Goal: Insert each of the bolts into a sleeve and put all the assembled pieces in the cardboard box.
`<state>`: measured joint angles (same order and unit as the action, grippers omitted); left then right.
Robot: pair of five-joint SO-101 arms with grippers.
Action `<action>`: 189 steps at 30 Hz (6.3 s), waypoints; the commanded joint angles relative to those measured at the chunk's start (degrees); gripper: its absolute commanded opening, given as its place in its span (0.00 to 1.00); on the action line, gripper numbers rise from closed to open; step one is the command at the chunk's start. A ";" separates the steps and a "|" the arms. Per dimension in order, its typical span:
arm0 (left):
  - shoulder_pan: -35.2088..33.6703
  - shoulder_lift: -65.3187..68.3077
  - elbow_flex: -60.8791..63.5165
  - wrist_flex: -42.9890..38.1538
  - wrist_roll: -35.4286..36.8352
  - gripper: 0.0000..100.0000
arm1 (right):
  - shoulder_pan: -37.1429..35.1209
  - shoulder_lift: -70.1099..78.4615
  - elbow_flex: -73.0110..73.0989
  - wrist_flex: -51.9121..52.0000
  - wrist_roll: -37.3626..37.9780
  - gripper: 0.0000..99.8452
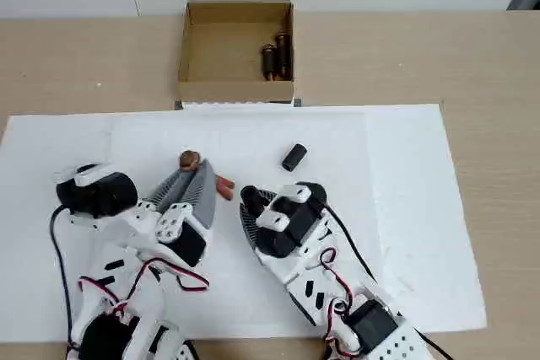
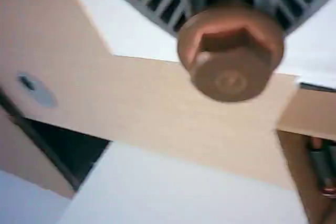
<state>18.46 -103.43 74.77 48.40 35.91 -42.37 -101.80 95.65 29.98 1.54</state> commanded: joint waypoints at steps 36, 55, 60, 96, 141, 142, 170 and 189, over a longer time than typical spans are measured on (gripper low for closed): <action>3.87 -0.53 4.79 -6.07 0.88 0.01 | -2.95 -0.22 0.35 -4.00 10.37 0.00; 10.37 -0.53 6.20 4.40 -9.67 0.01 | -2.95 -0.22 0.44 -3.91 13.36 0.00; 10.37 -0.53 6.90 4.48 -12.22 0.14 | -2.95 -0.22 0.44 -4.00 13.45 0.00; 1.32 -0.35 -1.19 4.04 -19.52 0.04 | -2.59 -0.22 0.44 -3.65 13.10 0.00; -14.68 -0.53 10.51 18.64 -29.71 0.00 | 20.26 78.11 -82.64 11.03 -9.23 0.00; -14.59 -0.62 11.03 18.64 -29.80 0.00 | 20.53 81.54 -85.45 10.42 -8.35 0.00; -14.33 -0.62 14.02 18.64 -29.63 0.00 | 19.30 142.55 -128.44 -9.45 5.45 0.14; -14.33 -0.62 14.02 18.64 -29.63 0.00 | 19.12 133.23 -129.76 10.33 5.45 0.00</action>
<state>4.40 -103.52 89.10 66.95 6.55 -23.30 40.09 -30.86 34.37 6.29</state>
